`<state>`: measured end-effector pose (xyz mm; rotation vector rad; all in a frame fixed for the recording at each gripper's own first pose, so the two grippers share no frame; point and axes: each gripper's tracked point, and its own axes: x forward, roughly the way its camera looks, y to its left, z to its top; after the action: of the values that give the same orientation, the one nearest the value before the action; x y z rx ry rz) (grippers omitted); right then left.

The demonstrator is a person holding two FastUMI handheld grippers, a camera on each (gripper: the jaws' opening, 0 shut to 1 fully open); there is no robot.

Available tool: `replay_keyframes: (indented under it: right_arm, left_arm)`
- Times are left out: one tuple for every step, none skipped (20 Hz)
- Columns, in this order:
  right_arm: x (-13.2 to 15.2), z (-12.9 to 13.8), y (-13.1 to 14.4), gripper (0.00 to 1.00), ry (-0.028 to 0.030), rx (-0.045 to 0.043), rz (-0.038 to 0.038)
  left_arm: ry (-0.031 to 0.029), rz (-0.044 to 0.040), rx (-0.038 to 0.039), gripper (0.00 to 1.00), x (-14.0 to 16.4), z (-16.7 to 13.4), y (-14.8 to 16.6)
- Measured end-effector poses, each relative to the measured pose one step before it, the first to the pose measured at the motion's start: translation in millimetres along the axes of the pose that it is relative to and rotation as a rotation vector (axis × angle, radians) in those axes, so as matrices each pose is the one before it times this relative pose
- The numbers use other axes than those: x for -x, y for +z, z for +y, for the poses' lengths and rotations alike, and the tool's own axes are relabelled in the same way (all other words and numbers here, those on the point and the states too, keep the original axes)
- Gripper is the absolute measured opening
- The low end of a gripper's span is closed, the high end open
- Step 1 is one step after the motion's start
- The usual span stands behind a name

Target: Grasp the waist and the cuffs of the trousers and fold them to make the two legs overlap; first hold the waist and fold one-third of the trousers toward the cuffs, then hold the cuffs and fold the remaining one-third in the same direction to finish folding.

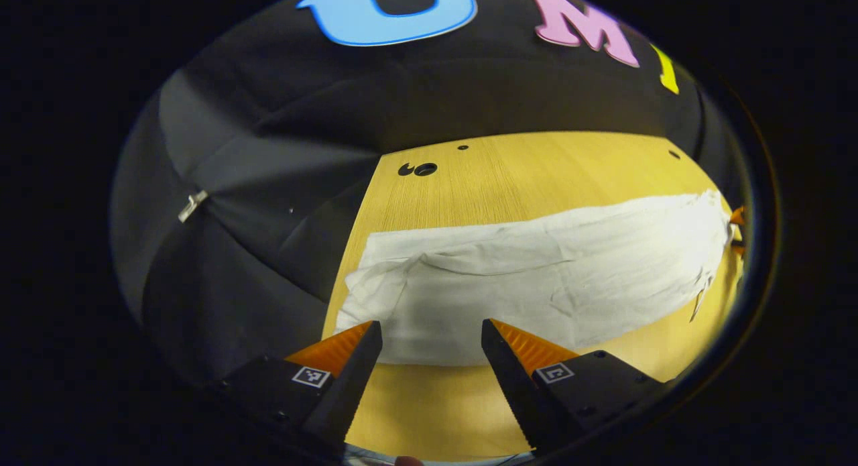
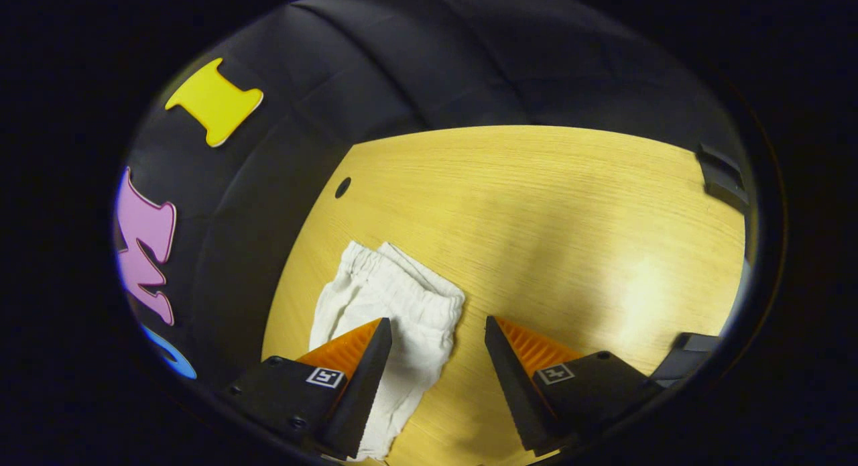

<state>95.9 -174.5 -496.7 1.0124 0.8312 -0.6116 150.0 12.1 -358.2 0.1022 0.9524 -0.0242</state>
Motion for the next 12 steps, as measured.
replay_keyframes:
  right_arm:
    - [-6.40,6.85,-1.25,0.88,0.01012,-0.00992,-0.01438]
    - [-5.52,2.48,-1.44,0.88,-0.00042,-0.00214,-0.00720]
    - [-3.92,2.05,1.07,0.87,-0.00934,-0.00236,-0.02009]
    - [-1.87,-2.42,-0.67,0.86,-0.01902,-0.00074,-0.01214]
    - [1.47,-2.49,-0.54,0.83,-0.00947,-0.00349,-0.00320]
    - [1.25,-5.69,-1.23,0.87,-0.01436,0.00279,0.00621]
    - [-0.61,-3.78,-6.11,0.53,-0.00579,0.00634,0.03784]
    - [0.23,4.12,0.14,0.48,0.02261,-0.01373,0.01337]
    - [-1.42,-0.97,-4.94,0.23,0.01877,-0.00065,0.02310]
    - [-2.11,-0.27,1.01,0.18,0.01620,0.00605,0.00421]
    - [-0.21,0.00,-0.07,0.17,0.00901,0.00823,-0.00261]
    - [-0.53,0.65,0.65,0.18,0.00441,0.00949,-0.00221]
  left_arm:
    - [-0.01560,-0.00165,0.04995,0.95,3.36,-0.39,-3.05]
    - [-0.02231,0.00732,0.06591,0.95,-0.67,-1.55,-7.04]
    - [-0.01485,0.01295,0.04728,0.95,-0.25,-0.04,-6.61]
    - [-0.01115,0.01130,0.04250,0.95,1.59,0.49,-6.55]
    - [-0.00674,0.01087,0.04104,0.95,0.57,2.22,-4.81]
    - [-0.00678,0.00707,0.04159,0.95,0.34,3.10,-4.19]
    - [0.00192,0.00745,0.04250,0.95,-2.45,3.92,-2.90]
    - [-0.00790,0.00602,0.04439,0.95,-3.42,2.17,-4.12]
    - [-0.00242,0.00312,0.05149,0.95,-2.03,3.50,-1.39]
    - [-0.01238,0.00431,0.05938,0.95,-2.82,0.77,-2.56]
    - [-0.01298,0.01649,0.07677,0.95,-3.48,0.81,-3.38]
    - [-0.01808,0.02275,0.08930,0.95,-3.18,1.71,-4.27]
